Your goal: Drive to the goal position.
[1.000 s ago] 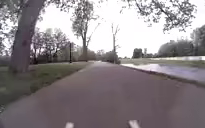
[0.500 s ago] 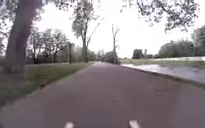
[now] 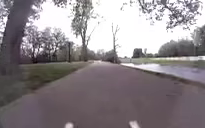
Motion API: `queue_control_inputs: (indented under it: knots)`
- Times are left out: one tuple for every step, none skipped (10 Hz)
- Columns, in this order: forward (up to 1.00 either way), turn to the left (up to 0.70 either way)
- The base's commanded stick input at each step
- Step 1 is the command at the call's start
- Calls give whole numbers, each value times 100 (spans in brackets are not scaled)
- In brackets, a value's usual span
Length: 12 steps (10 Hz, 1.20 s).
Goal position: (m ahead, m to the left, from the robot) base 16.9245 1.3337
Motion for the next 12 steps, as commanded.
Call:
queue_control_inputs:
  knots:
    - [70,0]
    - [70,0]
    - [70,0]
    - [70,0]
    - [70,0]
    - [70,0]
    - [70,0]
    - [70,0]
    - [70,0]
    - [70,0]
    - [70,0]
    - [70,0]
